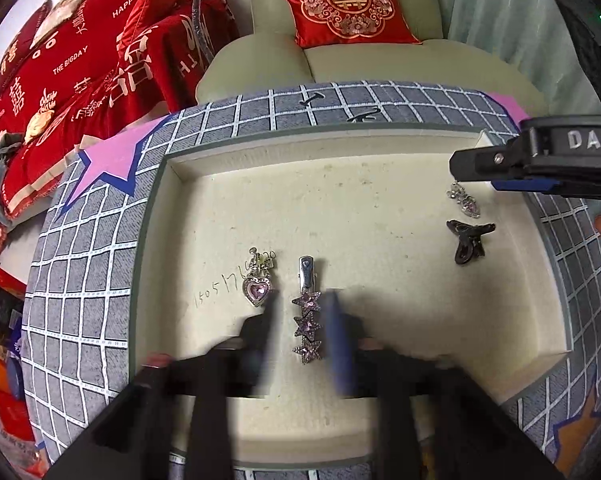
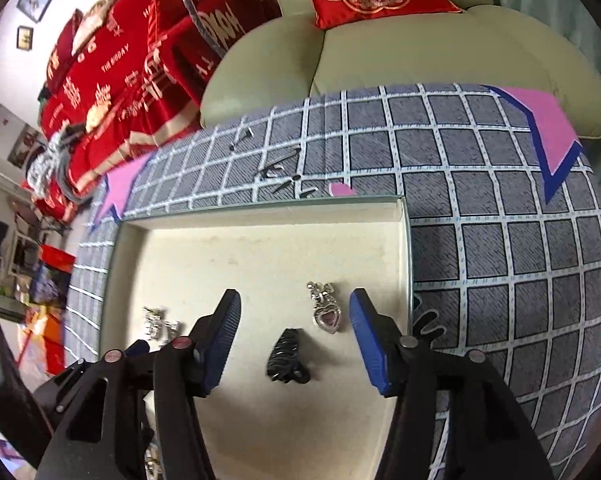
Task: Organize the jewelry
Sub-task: 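Lower both held items into the tray and open both tools, then grasp the brown coil hair tie with left tool while right tool grasps green bangle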
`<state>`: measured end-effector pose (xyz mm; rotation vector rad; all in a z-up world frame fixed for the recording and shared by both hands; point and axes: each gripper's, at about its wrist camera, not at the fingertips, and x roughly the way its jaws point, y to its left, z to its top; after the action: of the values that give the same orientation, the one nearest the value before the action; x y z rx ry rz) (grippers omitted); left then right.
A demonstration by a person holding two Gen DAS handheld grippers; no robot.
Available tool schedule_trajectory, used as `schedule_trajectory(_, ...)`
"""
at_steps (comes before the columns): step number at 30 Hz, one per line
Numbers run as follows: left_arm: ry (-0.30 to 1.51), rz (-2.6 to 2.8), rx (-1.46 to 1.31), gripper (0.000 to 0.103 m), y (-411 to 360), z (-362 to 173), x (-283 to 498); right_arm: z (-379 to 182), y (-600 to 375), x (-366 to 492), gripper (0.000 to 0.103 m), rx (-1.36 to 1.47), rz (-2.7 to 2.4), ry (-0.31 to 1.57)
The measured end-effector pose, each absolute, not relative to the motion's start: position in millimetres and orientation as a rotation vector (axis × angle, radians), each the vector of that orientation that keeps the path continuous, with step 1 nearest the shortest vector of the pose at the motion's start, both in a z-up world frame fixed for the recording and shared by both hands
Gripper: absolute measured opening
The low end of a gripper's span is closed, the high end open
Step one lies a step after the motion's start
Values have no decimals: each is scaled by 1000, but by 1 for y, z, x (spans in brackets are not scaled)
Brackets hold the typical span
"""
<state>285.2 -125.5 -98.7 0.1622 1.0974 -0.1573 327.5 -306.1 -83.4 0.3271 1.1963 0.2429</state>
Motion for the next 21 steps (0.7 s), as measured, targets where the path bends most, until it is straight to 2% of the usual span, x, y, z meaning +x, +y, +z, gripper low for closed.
schedule_trajectory(1, 1078, -147, 160, 102, -124, -95, 282, -80, -307, 324, 67, 337, 246, 1191)
schedule_trajectory(2, 1038, -134, 157, 103, -121, -88, 277, -77, -307, 322, 70, 341, 247, 1188)
schedule_trajectory(5, 1036, -146, 160, 103, -118, -78, 273, -69, -305, 313, 77, 350, 249, 1176)
schedule_trajectory(9, 1027, -141, 157, 103, -109, -66, 261, -58, -304, 298, 80, 380, 256, 1166)
schedule_trajectory(15, 1043, -122, 145, 103, -79, -56, 235, -45, -302, 266, 89, 427, 274, 1148)
schedule_trajectory(17, 1052, -107, 145, 103, -66, -56, 227, -42, -301, 254, 103, 449, 279, 1141)
schedule_trajectory(21, 1080, -83, 129, 103, -38, -54, 206, -37, -296, 229, 103, 465, 276, 1130)
